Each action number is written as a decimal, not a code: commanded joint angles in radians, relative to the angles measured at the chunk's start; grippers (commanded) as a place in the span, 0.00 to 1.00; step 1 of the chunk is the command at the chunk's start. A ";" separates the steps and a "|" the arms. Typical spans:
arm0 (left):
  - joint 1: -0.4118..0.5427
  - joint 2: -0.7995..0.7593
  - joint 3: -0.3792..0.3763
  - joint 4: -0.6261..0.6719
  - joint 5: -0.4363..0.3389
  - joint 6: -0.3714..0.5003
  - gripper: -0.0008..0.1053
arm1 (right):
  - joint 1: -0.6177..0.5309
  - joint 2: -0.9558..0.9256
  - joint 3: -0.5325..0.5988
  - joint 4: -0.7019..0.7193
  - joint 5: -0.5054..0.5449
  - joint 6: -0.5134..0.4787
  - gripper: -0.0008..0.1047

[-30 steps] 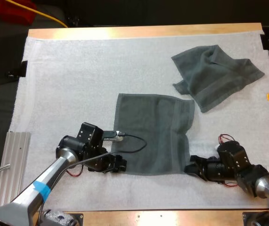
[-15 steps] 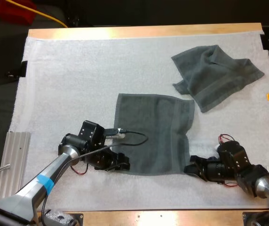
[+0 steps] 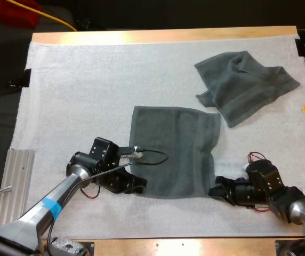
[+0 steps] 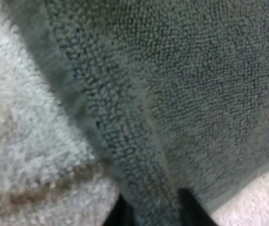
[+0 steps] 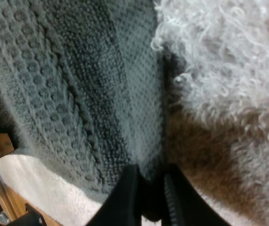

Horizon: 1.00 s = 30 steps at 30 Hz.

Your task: Pick towel from pile, fold and stack

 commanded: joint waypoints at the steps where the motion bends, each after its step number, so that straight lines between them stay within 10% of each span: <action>1: -0.006 -0.016 -0.001 0.020 0.019 0.033 0.01 | -0.002 -0.003 0.001 0.017 -0.024 -0.007 0.02; 10: -0.021 -0.126 -0.007 0.143 0.019 0.129 0.01 | -0.002 -0.081 -0.038 0.101 0.012 -0.011 0.02; 30: -0.424 -0.151 -0.018 0.237 -0.184 0.073 0.01 | 0.001 -0.365 -0.042 0.598 0.019 -0.173 0.02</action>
